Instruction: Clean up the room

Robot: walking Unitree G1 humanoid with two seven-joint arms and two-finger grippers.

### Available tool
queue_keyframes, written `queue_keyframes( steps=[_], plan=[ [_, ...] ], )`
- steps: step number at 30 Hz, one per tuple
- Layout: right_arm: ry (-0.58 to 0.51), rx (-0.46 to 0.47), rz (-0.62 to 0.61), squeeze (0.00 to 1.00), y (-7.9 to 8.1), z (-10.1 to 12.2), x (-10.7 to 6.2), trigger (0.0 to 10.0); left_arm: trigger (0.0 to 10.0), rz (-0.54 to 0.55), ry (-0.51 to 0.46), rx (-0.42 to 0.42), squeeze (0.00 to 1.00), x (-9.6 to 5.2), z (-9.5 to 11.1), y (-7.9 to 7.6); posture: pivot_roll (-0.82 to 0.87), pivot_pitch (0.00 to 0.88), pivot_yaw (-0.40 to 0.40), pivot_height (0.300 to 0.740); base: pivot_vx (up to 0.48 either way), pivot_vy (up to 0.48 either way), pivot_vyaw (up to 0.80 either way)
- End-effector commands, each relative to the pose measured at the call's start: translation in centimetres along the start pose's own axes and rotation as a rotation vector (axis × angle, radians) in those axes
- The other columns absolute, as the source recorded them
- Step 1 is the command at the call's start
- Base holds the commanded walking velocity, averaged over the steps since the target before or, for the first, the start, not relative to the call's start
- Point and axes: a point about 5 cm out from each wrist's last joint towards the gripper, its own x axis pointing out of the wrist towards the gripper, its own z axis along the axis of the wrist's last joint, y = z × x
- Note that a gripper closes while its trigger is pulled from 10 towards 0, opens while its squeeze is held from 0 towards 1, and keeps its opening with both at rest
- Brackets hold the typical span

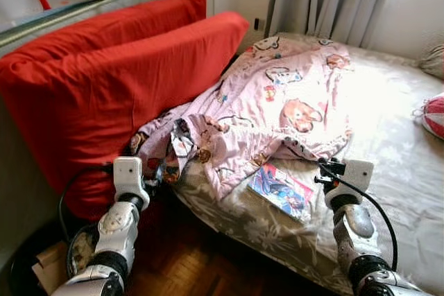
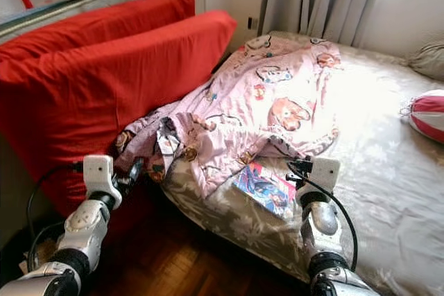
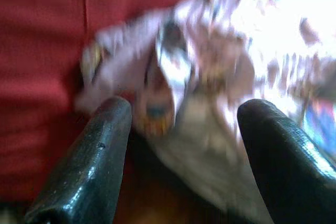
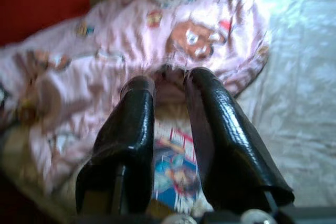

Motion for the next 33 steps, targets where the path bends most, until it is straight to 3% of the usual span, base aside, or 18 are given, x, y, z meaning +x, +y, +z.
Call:
queue_keyframes(
  steps=[1,3,4,9,10,15,20,25,33],
  plan=[
    [0.090,-0.017,0.003,0.00,0.0,-1.7,-0.6,10.0,10.0,0.019,0.116,-0.009,0.00,-1.1,-2.3,0.6,0.08,0.000,-0.015,0.740,0.000,0.000,0.00],
    [0.178,0.017,-0.017,0.00,-0.3,-3.3,-1.4,10.0,10.0,0.037,0.196,-0.026,0.00,-2.0,-4.0,0.9,0.08,0.000,-0.015,0.740,0.000,0.000,0.00],
    [0.298,0.010,-0.044,0.00,-0.7,-5.4,-2.6,10.0,10.0,0.051,0.314,-0.033,0.00,-3.4,-6.2,1.2,0.09,0.000,-0.013,0.740,0.000,0.000,0.00],
    [0.427,0.045,-0.063,0.00,-1.2,-7.9,-4.5,10.0,10.0,0.072,0.449,-0.024,0.00,-5.7,-9.0,1.5,0.09,0.000,-0.016,0.740,0.000,0.000,0.00],
    [0.495,0.046,-0.053,0.00,-1.4,-9.3,-5.7,10.0,10.0,0.083,0.517,-0.032,0.00,-7.0,-10.4,1.7,0.09,0.000,-0.022,0.740,0.000,0.000,0.00],
    [0.655,0.049,-0.085,0.00,-2.3,-12.1,-8.7,10.0,10.0,0.079,0.670,0.006,0.00,-9.5,-12.7,2.3,0.09,0.000,-0.020,0.740,0.000,0.000,0.00],
    [0.691,0.082,-0.154,0.00,-3.3,-13.1,-10.3,10.0,10.0,0.096,0.693,-0.009,0.00,-9.8,-12.9,2.5,0.08,0.000,-0.019,0.740,0.000,0.000,0.00],
    [0.688,0.070,-0.133,0.00,-3.2,-13.0,-10.1,10.0,10.0,0.098,0.671,-0.011,0.00,-9.2,-12.4,2.6,0.08,0.000,-0.019,0.740,0.000,0.000,0.00],
    [0.674,0.088,-0.154,0.00,-3.1,-12.6,-9.5,10.0,10.0,0.084,0.680,0.001,0.00,-9.9,-12.7,3.0,0.08,0.000,-0.010,0.740,0.000,0.000,0.00]
  ],
)
